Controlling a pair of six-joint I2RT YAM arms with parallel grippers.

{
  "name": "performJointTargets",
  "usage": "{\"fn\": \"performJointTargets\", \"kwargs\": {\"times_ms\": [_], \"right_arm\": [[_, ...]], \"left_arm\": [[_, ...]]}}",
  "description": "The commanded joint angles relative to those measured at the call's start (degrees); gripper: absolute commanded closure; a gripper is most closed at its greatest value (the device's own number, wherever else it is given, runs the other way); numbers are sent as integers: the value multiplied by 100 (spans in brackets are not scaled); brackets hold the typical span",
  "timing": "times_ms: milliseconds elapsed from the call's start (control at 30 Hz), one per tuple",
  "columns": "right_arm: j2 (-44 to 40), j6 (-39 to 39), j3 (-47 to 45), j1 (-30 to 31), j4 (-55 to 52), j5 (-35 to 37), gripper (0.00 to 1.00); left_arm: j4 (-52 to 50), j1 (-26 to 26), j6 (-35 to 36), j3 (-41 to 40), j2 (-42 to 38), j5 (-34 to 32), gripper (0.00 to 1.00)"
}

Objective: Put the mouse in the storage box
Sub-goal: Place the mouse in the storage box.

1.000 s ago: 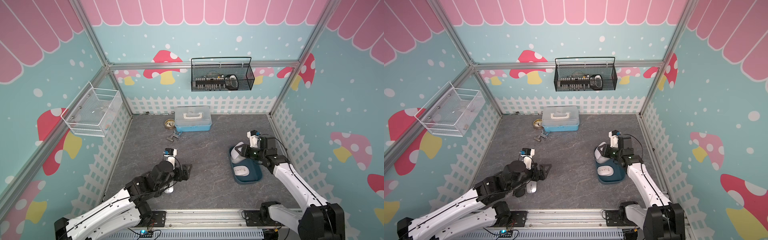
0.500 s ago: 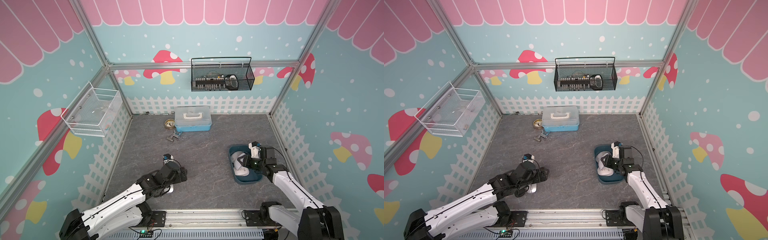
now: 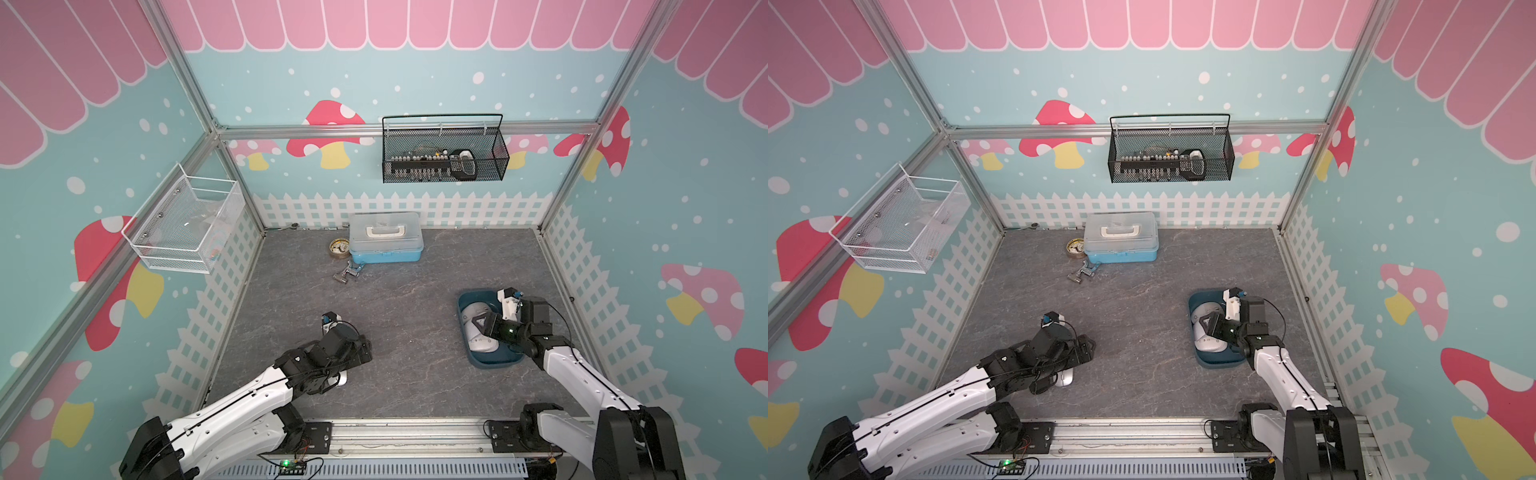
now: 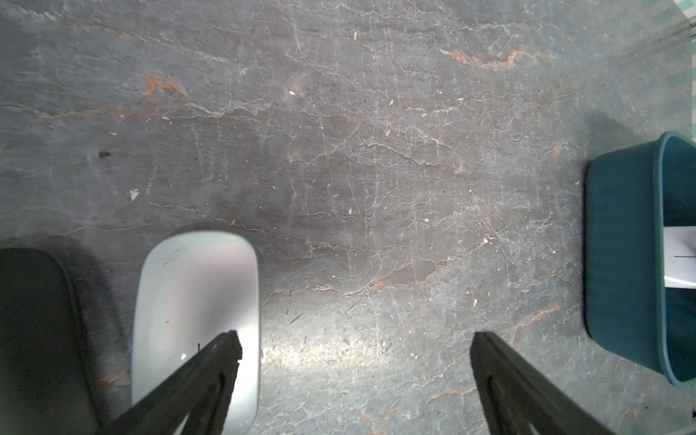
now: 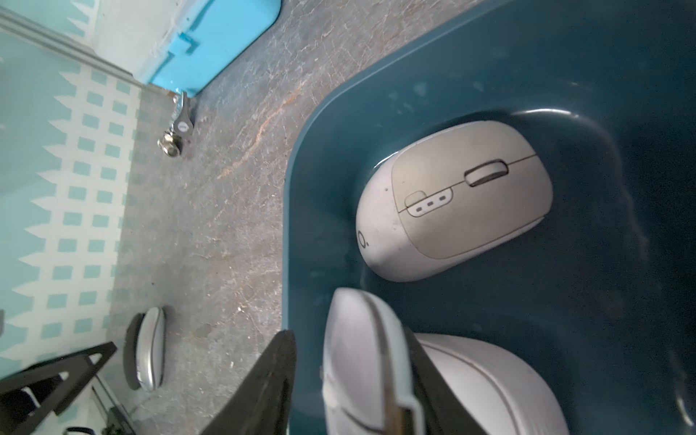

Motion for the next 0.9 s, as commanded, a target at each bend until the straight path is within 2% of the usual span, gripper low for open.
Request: {"fn": "performJointTargets", "kwargs": {"times_ms": [0,133,300,400,467,600,867], "right_arm": [[80,-56,-66,-72,152,-43,47],[-8,-166,27,-120,-105,314,36],[-221,-388,303,-121,-714,1426,24],[-390,-403,411,-121,-967,2098,10],[-488,-360,445,-122,-1061,2283,7],[-779,-264,469,-121,-1076,2202,7],[-1456,71,202,-121,-564,1287,8]], "left_arm": [[-110,50,-82,-76,26,19,1],[-195,98,-199,-54,179,-10,1],[-451,204,-499,-18,467,-39,1],[-496,300,-571,23,572,72,1],[-551,357,-564,86,594,94,1],[-656,435,-618,140,600,59,1],[-702,573,-674,140,789,-34,1]]}}
